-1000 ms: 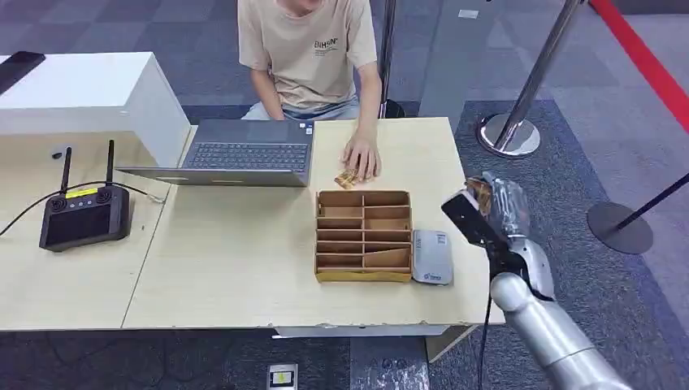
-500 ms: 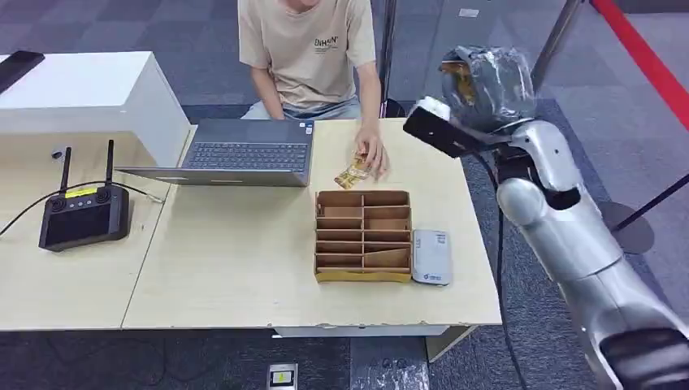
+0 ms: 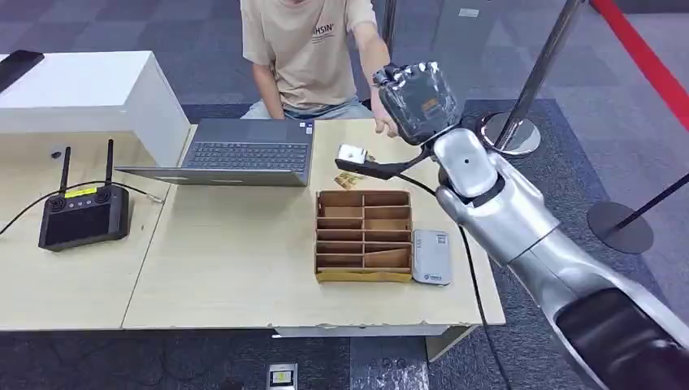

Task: Pass the card to the sensor for recognition and then transmit it.

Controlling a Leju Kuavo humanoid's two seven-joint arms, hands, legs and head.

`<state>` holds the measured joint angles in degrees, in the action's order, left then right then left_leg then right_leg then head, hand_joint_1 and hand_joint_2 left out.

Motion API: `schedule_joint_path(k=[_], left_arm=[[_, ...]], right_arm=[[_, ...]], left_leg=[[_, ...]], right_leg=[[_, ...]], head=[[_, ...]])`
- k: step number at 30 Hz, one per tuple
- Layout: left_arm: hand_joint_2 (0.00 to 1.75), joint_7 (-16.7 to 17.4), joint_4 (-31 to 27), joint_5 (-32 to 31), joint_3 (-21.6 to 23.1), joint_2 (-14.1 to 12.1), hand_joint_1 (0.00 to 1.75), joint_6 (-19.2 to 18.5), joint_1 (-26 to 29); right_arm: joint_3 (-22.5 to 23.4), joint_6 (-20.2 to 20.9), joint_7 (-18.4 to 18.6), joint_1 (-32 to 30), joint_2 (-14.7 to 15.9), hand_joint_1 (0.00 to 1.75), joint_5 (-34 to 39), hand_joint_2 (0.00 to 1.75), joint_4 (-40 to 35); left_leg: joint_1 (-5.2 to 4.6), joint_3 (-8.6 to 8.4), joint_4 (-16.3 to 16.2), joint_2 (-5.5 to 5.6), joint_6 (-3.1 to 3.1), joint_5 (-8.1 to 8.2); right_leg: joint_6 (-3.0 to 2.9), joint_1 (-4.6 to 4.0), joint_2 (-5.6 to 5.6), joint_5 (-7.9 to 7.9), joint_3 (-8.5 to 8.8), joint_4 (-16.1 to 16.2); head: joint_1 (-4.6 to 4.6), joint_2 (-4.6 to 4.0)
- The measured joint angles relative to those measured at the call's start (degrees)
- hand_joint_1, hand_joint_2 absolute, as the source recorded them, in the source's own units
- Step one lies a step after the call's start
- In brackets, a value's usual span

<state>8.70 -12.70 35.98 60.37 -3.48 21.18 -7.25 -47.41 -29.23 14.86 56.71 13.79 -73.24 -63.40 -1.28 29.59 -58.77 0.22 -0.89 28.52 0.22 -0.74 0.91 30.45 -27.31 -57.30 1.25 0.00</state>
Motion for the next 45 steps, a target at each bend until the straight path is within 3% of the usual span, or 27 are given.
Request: schedule_joint_path(k=[4,9,10,11,18,25,32,40,41,45], left_arm=[[0.00,1.4,0.0,-0.6,0.5,0.0,0.00,0.2,0.0],[0.00,1.9,0.0,-0.8,0.8,0.0,0.00,0.2,-0.1],[0.00,2.3,0.0,-1.0,0.9,0.0,0.00,0.1,-0.1],[0.00,2.7,0.0,-1.3,1.0,0.0,0.00,0.1,-0.1],[0.00,3.4,0.0,-2.4,2.1,0.0,0.00,0.1,-0.1],[0.00,3.2,0.0,-2.3,2.3,0.0,0.00,0.3,0.0],[0.00,3.3,0.0,-1.9,2.6,0.0,0.00,-0.1,0.9],[0.00,2.4,0.0,0.4,2.6,0.0,0.00,0.7,1.2],[0.00,2.1,0.0,0.7,2.6,0.0,0.00,1.0,1.2],[0.00,1.5,0.0,1.8,2.5,0.0,0.00,1.5,1.3]], right_arm=[[-0.4,-3.8,0.1,0.2,-2.6,1.75,4.8,1.75,4.6],[-0.7,-4.8,-0.6,0.4,-5.4,1.75,6.8,1.75,9.6],[-0.7,-4.8,-0.6,0.4,-5.9,0.10,7.4,0.00,10.5],[-0.7,-4.7,-0.6,0.4,-6.2,0.00,8.1,0.00,11.2],[-0.6,-4.2,-2.4,0.4,-8.0,0.00,13.4,0.00,15.1],[0.2,-3.6,-2.3,0.0,-7.4,0.00,18.0,0.00,15.2],[5.7,-7.4,-2.5,-4.9,-3.4,0.00,32.6,0.00,5.7],[13.1,-6.0,-11.0,-16.3,1.1,0.00,50.5,0.00,-11.5],[13.9,-5.6,-11.9,-17.9,1.6,0.00,51.5,1.75,-13.4],[16.3,-3.0,-12.9,-24.2,3.4,0.00,51.0,1.75,-20.4]], left_leg=[[0.00,-0.01,0.0,0.00,0.00,0.00],[0.01,-0.01,0.0,0.00,0.00,0.00],[0.01,-0.01,0.0,0.00,0.00,0.00],[0.01,0.00,0.0,0.00,0.00,0.00],[0.01,0.00,0.0,0.00,0.00,0.00],[0.00,-0.02,0.0,-0.01,0.00,0.00],[0.00,-0.02,-0.1,-0.01,-0.01,0.01],[0.01,-0.04,-0.1,-0.01,-0.02,0.02],[0.01,-0.05,-0.1,0.00,-0.02,0.02],[0.01,-0.03,-0.1,-0.01,-0.02,0.03]], right_leg=[[0.00,0.00,0.00,0.00,-0.01,0.0],[0.00,0.00,0.00,0.00,-0.01,0.0],[0.00,0.00,0.00,0.00,-0.02,0.0],[0.00,0.00,0.00,0.00,-0.02,0.0],[0.00,0.00,0.00,0.00,-0.04,0.0],[0.00,0.01,-0.01,0.00,-0.04,0.0],[0.00,0.03,-0.01,0.00,-0.04,0.0],[0.00,0.03,-0.02,0.00,-0.01,0.0],[0.00,0.02,-0.02,0.00,-0.01,0.0],[0.00,0.02,-0.02,0.00,-0.01,0.0]], head=[[0.02,0.00],[0.02,0.00],[0.00,0.00],[0.02,0.00],[0.02,0.00],[0.02,0.00],[0.02,0.00],[0.02,0.00],[0.02,0.00],[0.02,0.00]])
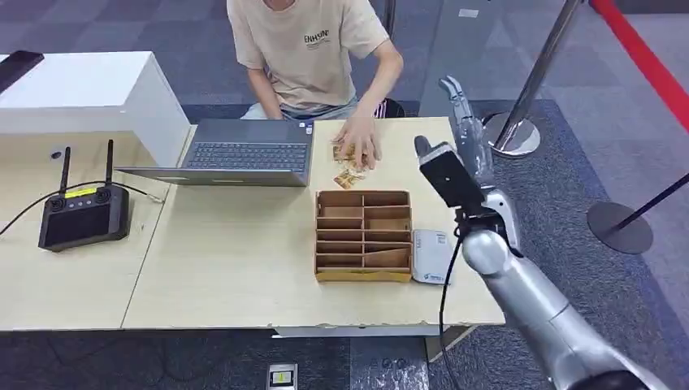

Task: Pass the card to the sensor for recognition and then transmit it.

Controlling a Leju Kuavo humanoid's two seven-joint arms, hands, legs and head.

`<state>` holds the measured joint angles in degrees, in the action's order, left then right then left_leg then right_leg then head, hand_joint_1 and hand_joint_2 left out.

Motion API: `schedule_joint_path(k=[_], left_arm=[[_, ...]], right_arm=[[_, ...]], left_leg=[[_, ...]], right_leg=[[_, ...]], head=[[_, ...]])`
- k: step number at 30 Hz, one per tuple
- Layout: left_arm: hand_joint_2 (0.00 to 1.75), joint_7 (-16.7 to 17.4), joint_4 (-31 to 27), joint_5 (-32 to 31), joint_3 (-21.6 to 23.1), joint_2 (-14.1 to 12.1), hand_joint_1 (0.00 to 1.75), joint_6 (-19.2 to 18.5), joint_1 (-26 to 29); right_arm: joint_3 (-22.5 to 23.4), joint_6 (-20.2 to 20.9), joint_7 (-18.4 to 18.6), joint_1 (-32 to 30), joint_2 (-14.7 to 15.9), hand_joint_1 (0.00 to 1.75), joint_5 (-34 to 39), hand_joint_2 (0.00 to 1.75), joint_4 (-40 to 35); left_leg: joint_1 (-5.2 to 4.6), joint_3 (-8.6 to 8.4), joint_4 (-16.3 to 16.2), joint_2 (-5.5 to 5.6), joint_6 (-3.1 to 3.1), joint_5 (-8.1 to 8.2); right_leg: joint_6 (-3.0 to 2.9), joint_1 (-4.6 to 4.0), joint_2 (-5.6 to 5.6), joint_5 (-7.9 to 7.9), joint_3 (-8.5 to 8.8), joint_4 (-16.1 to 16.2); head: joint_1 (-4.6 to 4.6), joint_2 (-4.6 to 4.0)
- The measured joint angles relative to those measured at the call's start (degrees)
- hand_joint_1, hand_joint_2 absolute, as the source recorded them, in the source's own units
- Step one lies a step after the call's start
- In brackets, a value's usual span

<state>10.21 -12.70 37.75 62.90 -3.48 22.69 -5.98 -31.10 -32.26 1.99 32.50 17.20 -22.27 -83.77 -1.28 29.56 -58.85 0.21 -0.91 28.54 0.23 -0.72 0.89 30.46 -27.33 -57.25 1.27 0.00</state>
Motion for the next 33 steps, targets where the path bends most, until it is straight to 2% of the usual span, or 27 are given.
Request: schedule_joint_path(k=[3,7,8,9,10,13,14,19,20,22,24,25,27,28,30,31,32,33], left_arm=[[0.00,0.0,0.0,0.5,-0.2,0.0,0.00,0.2,0.0],[0.00,0.0,0.0,1.2,-0.6,0.0,0.00,0.5,0.0],[0.00,0.0,0.0,1.4,-0.7,-0.1,0.00,0.5,0.0],[0.00,0.1,0.0,1.5,-0.7,-0.1,0.00,0.6,-0.1],[0.00,0.3,0.0,1.5,-0.8,-0.1,0.00,0.6,-0.1],[0.00,0.8,0.0,1.5,-0.9,-0.1,0.00,0.6,-0.1],[0.00,1.0,0.0,1.5,-0.9,-0.1,0.00,0.6,-0.1],[0.00,1.0,0.0,1.3,-0.9,-0.1,0.00,0.6,-0.1],[0.00,1.0,0.0,1.3,-0.9,-0.1,0.00,0.6,-0.1],[0.00,1.0,0.0,1.2,-0.9,-0.1,0.00,0.7,-0.2],[0.00,1.0,0.0,1.1,-0.9,-0.1,0.00,0.8,-0.2],[0.00,1.0,0.0,1.1,-0.9,-0.1,0.00,0.8,-0.2],[0.00,1.0,0.0,1.0,-0.9,-0.2,0.00,0.8,-0.2],[0.00,1.0,0.0,0.9,-0.9,-0.2,0.00,0.8,-0.2],[0.00,1.0,0.0,0.9,-0.9,-0.2,0.00,0.8,-0.2],[0.00,1.0,0.0,0.9,-0.9,-0.2,0.00,0.8,-0.2],[0.00,1.0,0.0,0.9,-0.9,-0.2,0.00,0.8,-0.2],[0.00,1.0,0.0,0.9,-0.8,-0.2,0.00,0.8,-0.2]], right_arm=[[0.7,0.9,1.0,-3.4,0.9,0.00,-2.8,1.75,-3.4],[1.2,2.1,4.0,-8.3,2.2,0.03,-10.9,1.75,-7.7],[1.2,2.5,4.6,-9.2,2.6,0.54,-12.6,1.75,-8.4],[1.2,2.8,5.1,-10.0,3.0,1.47,-14.2,1.75,-9.1],[1.2,2.9,5.7,-10.8,3.3,1.48,-15.8,1.75,-9.8],[1.1,3.0,6.8,-12.5,3.8,1.43,-18.3,1.75,-10.7],[1.1,3.1,6.9,-12.9,3.9,1.36,-19.0,1.75,-11.0],[0.9,3.5,7.4,-14.0,4.3,1.34,-20.2,1.75,-11.5],[0.9,3.5,7.4,-14.0,4.3,1.12,-20.4,1.75,-11.6],[0.8,3.4,7.5,-14.2,4.3,1.12,-20.5,1.75,-11.7],[0.5,3.4,7.5,-14.3,4.4,0.96,-20.5,1.75,-11.7],[0.4,3.4,7.5,-14.4,4.4,0.96,-20.5,1.75,-11.7],[0.2,3.4,7.3,-14.5,4.4,0.80,-20.9,1.75,-11.7],[0.1,3.5,7.2,-14.5,4.4,0.79,-21.1,1.75,-11.7],[-0.2,3.5,7.1,-14.5,4.3,0.54,-21.8,1.75,-11.6],[-0.3,3.6,7.1,-14.5,4.3,0.51,-21.9,1.75,-11.5],[-0.5,3.7,7.1,-14.5,4.3,0.40,-22.0,1.75,-11.5],[-0.6,3.7,7.0,-14.5,4.3,0.42,-22.1,1.75,-11.4]], left_leg=[[0.01,-0.01,0.0,0.00,0.00,0.00],[0.01,0.01,0.0,-0.02,0.00,0.00],[0.00,0.01,0.0,-0.08,0.00,0.00],[0.01,0.01,0.0,-0.07,0.00,0.00],[0.01,0.02,0.0,-0.05,0.00,0.00],[0.00,0.02,0.0,-0.08,0.00,0.00],[0.00,0.02,0.0,-0.07,0.00,0.00],[0.00,0.01,0.0,-0.07,0.00,0.00],[0.00,0.01,0.0,-0.07,0.00,0.00],[0.00,0.01,0.0,-0.07,0.00,0.00],[0.00,0.01,0.0,-0.07,0.00,0.00],[0.00,0.01,0.0,-0.07,0.00,0.00],[0.00,0.01,0.0,-0.07,0.00,0.00],[0.00,0.02,0.0,-0.07,0.00,0.00],[0.00,0.01,0.0,-0.07,0.00,0.00],[0.00,0.02,0.0,-0.06,0.00,0.00],[0.00,0.02,0.0,-0.06,0.00,0.00],[0.00,0.02,0.0,-0.07,0.00,0.00]], right_leg=[[0.00,-0.02,0.00,0.00,0.00,0.0],[0.00,-0.02,-0.09,0.02,-0.02,0.0],[0.01,-0.02,-0.10,0.02,-0.01,0.0],[0.01,-0.02,-0.09,0.02,-0.01,0.0],[0.01,-0.02,-0.08,0.02,-0.01,0.0],[0.01,-0.02,-0.09,0.02,0.00,0.0],[0.01,-0.02,-0.09,0.02,0.00,0.0],[0.01,-0.02,-0.09,0.01,0.00,0.0],[0.01,-0.02,-0.09,0.01,0.00,0.0],[0.01,-0.02,-0.08,0.02,0.00,0.0],[0.01,-0.02,-0.08,0.02,0.00,0.0],[0.01,-0.02,-0.09,0.02,0.00,0.0],[0.01,-0.02,-0.08,0.02,0.00,0.0],[0.01,-0.02,-0.08,0.02,-0.01,0.0],[0.01,-0.02,-0.08,0.02,0.00,0.0],[0.01,-0.02,-0.08,0.02,0.00,0.0],[0.01,-0.02,-0.08,0.02,0.00,0.0],[0.01,-0.02,-0.08,0.02,0.00,0.0]], head=[[-0.02,-0.02],[-0.02,0.00],[0.00,0.00],[0.00,0.00],[0.02,0.00],[-0.02,0.00],[0.02,0.00],[0.00,0.00],[0.00,0.00],[0.00,0.00],[0.00,0.00],[0.00,0.00],[0.00,0.00],[0.00,0.00],[0.00,0.00],[0.00,0.00],[0.00,0.00],[0.00,0.00]])
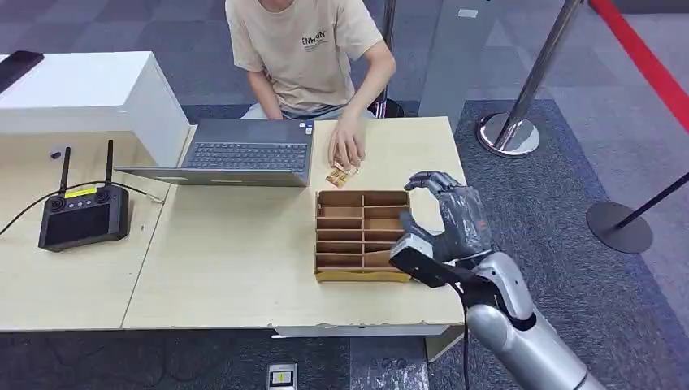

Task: Pass the card to the sensor for recognition and then transmit it.

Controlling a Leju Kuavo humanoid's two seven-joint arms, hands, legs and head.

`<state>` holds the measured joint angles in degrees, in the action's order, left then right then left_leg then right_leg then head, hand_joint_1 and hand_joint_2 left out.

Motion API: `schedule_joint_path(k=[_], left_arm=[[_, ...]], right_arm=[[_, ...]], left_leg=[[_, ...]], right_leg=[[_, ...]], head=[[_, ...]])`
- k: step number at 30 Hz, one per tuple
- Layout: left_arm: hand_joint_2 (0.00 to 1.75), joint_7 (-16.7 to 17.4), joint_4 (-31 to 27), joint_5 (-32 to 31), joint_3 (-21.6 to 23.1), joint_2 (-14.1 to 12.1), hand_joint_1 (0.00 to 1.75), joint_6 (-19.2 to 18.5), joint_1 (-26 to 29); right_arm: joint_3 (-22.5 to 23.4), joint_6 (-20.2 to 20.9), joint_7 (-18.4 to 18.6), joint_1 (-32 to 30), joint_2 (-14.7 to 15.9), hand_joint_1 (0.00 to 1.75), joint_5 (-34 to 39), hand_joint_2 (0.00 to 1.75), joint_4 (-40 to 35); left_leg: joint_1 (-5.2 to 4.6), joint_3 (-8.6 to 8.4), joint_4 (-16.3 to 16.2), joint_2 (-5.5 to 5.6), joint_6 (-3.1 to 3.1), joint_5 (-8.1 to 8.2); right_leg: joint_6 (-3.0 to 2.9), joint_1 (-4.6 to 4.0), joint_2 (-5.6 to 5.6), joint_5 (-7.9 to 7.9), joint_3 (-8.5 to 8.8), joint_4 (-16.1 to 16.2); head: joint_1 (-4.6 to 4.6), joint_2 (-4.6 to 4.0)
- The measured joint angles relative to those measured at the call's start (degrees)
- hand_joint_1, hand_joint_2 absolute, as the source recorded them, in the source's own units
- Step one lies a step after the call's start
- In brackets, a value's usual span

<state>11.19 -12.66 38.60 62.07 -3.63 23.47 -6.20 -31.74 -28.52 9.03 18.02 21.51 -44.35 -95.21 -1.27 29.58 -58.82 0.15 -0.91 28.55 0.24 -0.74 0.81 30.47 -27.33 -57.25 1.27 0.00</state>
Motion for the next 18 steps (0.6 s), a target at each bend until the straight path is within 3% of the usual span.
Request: schedule_joint_path(k=[8,10,11,13,18], left_arm=[[0.00,0.0,0.0,-0.1,0.0,0.0,0.00,-0.1,0.0],[0.00,0.0,0.0,-0.1,0.0,0.0,0.00,-0.1,0.0],[0.00,0.0,0.0,-0.1,0.0,0.0,0.00,-0.1,0.0],[0.00,0.0,0.0,-0.1,0.0,0.0,0.00,-0.1,0.0],[0.00,0.0,0.0,0.0,0.0,0.0,0.00,-0.2,0.0]], right_arm=[[-1.2,0.2,-0.2,0.3,-0.5,0.77,-0.8,1.75,0.8],[-1.6,0.3,-0.2,0.3,-0.7,1.01,-0.9,1.75,0.8],[-1.8,0.4,-0.2,0.4,-0.8,1.01,-0.9,1.75,0.9],[-2.0,0.5,-0.2,0.5,-1.0,1.34,-1.0,1.75,1.0],[-2.6,0.7,-0.2,0.9,-1.3,1.36,-1.7,1.75,1.7]], left_leg=[[0.00,0.00,0.0,0.00,0.00,0.00],[0.00,0.00,0.0,0.01,0.00,0.00],[0.00,0.00,0.0,0.00,0.00,0.00],[0.00,0.00,0.0,0.00,0.00,0.00],[0.00,0.00,0.0,0.00,0.00,0.00]], right_leg=[[0.00,0.00,0.00,0.00,0.01,0.0],[0.00,0.00,0.00,0.00,0.01,0.0],[0.00,0.00,0.00,0.00,0.01,0.0],[0.00,0.00,0.00,0.00,0.01,0.0],[0.00,0.00,0.00,0.00,0.01,0.0]], head=[[0.02,0.00],[0.00,0.00],[0.00,0.00],[0.00,0.00],[0.00,0.00]])
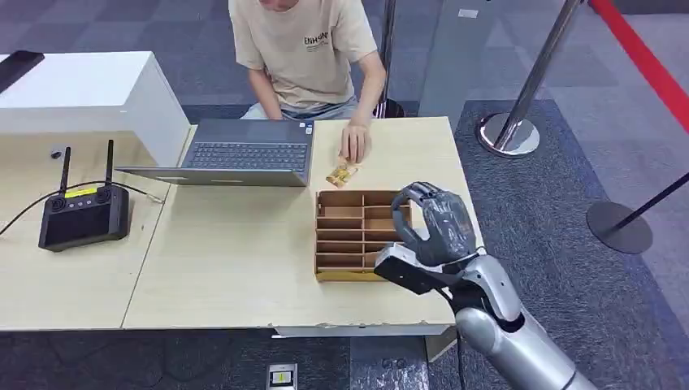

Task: Pass the card to the sensor for recognition and then transmit it.

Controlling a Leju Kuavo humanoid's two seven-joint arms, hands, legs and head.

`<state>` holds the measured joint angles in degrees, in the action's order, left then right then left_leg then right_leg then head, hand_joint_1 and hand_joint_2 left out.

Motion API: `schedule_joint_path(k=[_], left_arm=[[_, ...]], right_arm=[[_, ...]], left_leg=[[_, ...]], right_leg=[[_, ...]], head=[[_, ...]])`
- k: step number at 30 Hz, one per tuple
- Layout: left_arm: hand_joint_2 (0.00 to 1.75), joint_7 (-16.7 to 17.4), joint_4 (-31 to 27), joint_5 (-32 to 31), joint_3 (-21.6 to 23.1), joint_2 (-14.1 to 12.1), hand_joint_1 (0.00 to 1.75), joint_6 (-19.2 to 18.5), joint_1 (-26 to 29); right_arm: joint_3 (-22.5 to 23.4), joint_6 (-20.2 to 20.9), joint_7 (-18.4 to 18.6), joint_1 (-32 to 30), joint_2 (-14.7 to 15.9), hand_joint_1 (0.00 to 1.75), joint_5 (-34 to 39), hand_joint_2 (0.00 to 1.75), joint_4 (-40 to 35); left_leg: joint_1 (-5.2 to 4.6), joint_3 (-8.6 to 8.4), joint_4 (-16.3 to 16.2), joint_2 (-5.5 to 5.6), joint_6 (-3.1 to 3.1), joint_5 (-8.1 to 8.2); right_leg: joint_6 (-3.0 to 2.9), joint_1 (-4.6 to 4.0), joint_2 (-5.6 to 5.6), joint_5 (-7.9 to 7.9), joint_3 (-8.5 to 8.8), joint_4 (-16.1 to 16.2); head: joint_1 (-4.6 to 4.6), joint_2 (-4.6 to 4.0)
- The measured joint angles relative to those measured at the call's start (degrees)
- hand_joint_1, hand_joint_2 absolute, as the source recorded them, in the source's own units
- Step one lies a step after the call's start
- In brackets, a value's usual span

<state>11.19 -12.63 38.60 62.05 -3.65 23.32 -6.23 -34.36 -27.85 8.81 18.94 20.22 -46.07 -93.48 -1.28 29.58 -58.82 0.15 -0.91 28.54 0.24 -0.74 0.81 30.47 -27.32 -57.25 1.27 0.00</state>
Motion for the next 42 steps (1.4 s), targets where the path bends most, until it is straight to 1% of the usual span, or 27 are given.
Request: schedule_joint_path(k=[1,2,3,9,11,12,14,15,16,20,21,23,24,25,27,28,30,31,33,37,42], left_arm=[[0.00,0.0,0.0,0.0,0.0,0.0,0.00,0.0,0.0],[0.00,0.0,0.0,0.0,0.0,0.0,0.00,0.0,0.0],[0.00,0.0,0.0,0.0,0.0,0.0,0.00,0.0,0.0],[0.00,0.0,0.0,0.1,0.0,0.0,0.00,0.0,0.0],[0.00,0.0,0.0,0.1,0.0,0.0,0.00,0.0,0.0],[0.00,0.0,0.0,0.1,0.0,0.0,0.00,0.0,0.0],[0.00,-0.1,0.0,0.1,0.0,0.0,0.00,0.0,0.0],[0.00,-0.1,0.0,0.1,0.0,0.0,0.00,0.0,0.0],[0.00,-0.1,0.0,0.1,0.0,0.0,0.00,-0.1,0.0],[0.00,-0.3,0.0,0.1,0.0,0.0,0.00,-0.1,0.0],[0.00,-0.3,0.0,0.1,0.0,0.0,0.00,-0.1,0.0],[0.00,-0.3,0.0,0.2,0.0,0.0,0.00,-0.1,0.0],[0.00,-0.3,0.0,0.2,0.0,0.0,0.00,-0.1,0.0],[0.00,-0.3,0.0,0.3,0.0,0.0,0.00,-0.1,0.0],[0.00,-0.4,0.0,0.4,0.0,0.0,0.00,-0.1,0.0],[0.00,-0.4,0.0,0.4,0.0,0.0,0.00,-0.1,0.0],[0.00,-0.4,0.0,0.4,0.0,0.0,0.00,-0.1,0.0],[0.00,-0.4,0.0,0.4,0.0,0.0,0.00,-0.1,0.0],[0.00,-0.4,0.0,0.4,0.0,0.0,0.00,-0.1,0.0],[0.00,-0.4,0.0,0.4,0.0,0.0,0.00,-0.3,0.0],[0.00,-0.4,0.0,0.1,0.0,0.0,0.00,-0.3,0.0]], right_arm=[[-0.1,0.0,0.0,0.0,-0.1,1.17,-0.1,1.75,0.0],[-0.2,0.0,0.0,0.1,-0.1,1.06,-0.1,1.75,0.1],[-0.3,0.0,0.0,0.1,-0.2,1.03,-0.2,1.75,0.3],[-0.9,0.0,0.0,0.2,-0.5,1.05,-0.3,1.75,0.9],[-1.1,-0.1,0.0,0.3,-0.7,1.03,-0.3,1.75,1.1],[-1.2,-0.1,0.0,0.3,-0.8,0.96,-0.2,1.75,1.1],[-1.4,-0.1,0.0,0.3,-0.9,0.98,-0.1,1.75,1.4],[-1.6,-0.1,0.0,0.3,-0.9,1.29,-0.1,1.75,1.5],[-1.7,-0.1,0.0,0.3,-0.9,1.40,-0.1,1.75,1.6],[-2.1,-0.1,0.0,0.3,-1.2,1.40,0.0,1.75,2.2],[-2.2,-0.1,0.0,0.3,-1.2,1.34,0.0,1.75,2.4],[-2.4,-0.1,0.0,0.3,-1.2,1.33,0.3,1.75,2.5],[-2.4,-0.2,0.0,0.4,-1.2,1.27,0.3,1.75,2.7],[-2.4,-0.2,0.0,0.3,-1.3,1.26,0.3,1.75,2.8],[-2.4,-0.3,-0.1,0.4,-1.4,0.99,0.4,1.75,3.1],[-2.4,-0.3,-0.1,0.4,-1.4,0.89,0.4,1.75,3.2],[-2.5,-0.4,-0.1,0.4,-1.5,0.84,0.4,1.75,3.5],[-2.5,-0.4,-0.1,0.4,-1.6,0.75,0.5,1.75,3.7],[-2.6,-0.3,-0.1,0.4,-1.7,0.72,0.4,1.75,4.1],[-2.9,-0.4,-0.1,0.4,-1.7,0.59,0.8,1.75,5.0],[-3.1,-0.5,-0.1,0.5,-1.7,0.63,1.3,1.75,6.0]], left_leg=[[0.00,0.00,0.0,0.00,0.00,0.00],[0.00,0.00,0.0,0.00,0.00,0.00],[0.00,0.00,0.0,0.00,0.00,0.00],[0.00,0.00,0.0,0.00,0.00,0.00],[0.00,0.00,0.0,0.00,0.00,0.00],[0.00,0.00,0.0,0.00,0.00,0.00],[0.00,0.00,0.0,0.00,0.00,0.00],[0.00,0.00,0.0,0.00,0.00,0.00],[0.00,0.00,0.0,0.00,0.00,0.00],[0.00,0.00,0.0,0.00,0.00,0.00],[0.00,0.00,0.0,0.00,0.00,0.00],[0.00,0.00,0.0,0.00,0.00,0.00],[0.00,0.00,0.0,0.00,0.00,0.00],[0.00,0.00,0.0,0.00,0.00,0.00],[0.00,0.00,0.0,0.00,0.00,0.00],[0.00,0.00,0.0,0.00,0.00,0.00],[0.00,0.00,0.0,0.00,0.00,0.00],[0.00,0.00,0.0,0.00,0.00,0.00],[0.00,0.00,0.0,0.00,0.00,0.00],[0.00,0.00,0.0,0.00,0.00,0.00],[0.00,0.00,0.0,0.00,0.00,0.00]], right_leg=[[0.00,0.00,0.00,0.00,0.00,0.0],[0.00,0.00,0.00,0.00,0.00,0.0],[0.00,0.00,0.00,0.00,0.00,0.0],[0.00,0.00,0.00,0.00,0.00,0.0],[0.00,0.00,0.00,0.00,0.00,0.0],[0.00,0.00,0.00,0.00,0.00,0.0],[0.00,0.00,0.00,0.00,0.00,0.0],[0.00,0.00,0.00,0.00,0.00,0.0],[0.00,0.00,0.00,0.00,0.00,0.0],[0.00,0.00,0.00,0.00,0.00,0.0],[0.00,0.00,0.00,0.00,0.00,0.0],[0.00,0.00,0.00,0.00,0.00,0.0],[0.00,0.00,0.00,0.00,0.00,0.0],[0.00,0.00,0.00,0.00,0.00,0.0],[0.00,0.00,0.00,0.00,0.00,0.0],[0.00,0.00,0.00,0.00,0.00,0.0],[0.00,0.00,0.00,0.00,0.00,0.0],[0.00,0.00,0.00,0.00,0.00,0.0],[0.00,0.00,0.00,0.00,0.00,0.0],[0.00,0.00,0.00,0.00,0.00,0.0],[0.00,0.00,0.00,0.00,0.00,0.0]], head=[[0.00,0.00],[0.00,-0.02],[0.00,0.00],[0.00,0.00],[0.00,0.00],[0.00,0.00],[0.00,0.00],[0.02,0.00],[0.00,0.00],[-0.02,0.00],[0.02,0.00],[0.02,0.00],[0.00,0.00],[0.00,-0.02],[0.00,0.00],[0.00,0.00],[0.00,0.00],[0.00,0.00],[0.02,0.00],[0.00,0.00],[0.00,0.00]])
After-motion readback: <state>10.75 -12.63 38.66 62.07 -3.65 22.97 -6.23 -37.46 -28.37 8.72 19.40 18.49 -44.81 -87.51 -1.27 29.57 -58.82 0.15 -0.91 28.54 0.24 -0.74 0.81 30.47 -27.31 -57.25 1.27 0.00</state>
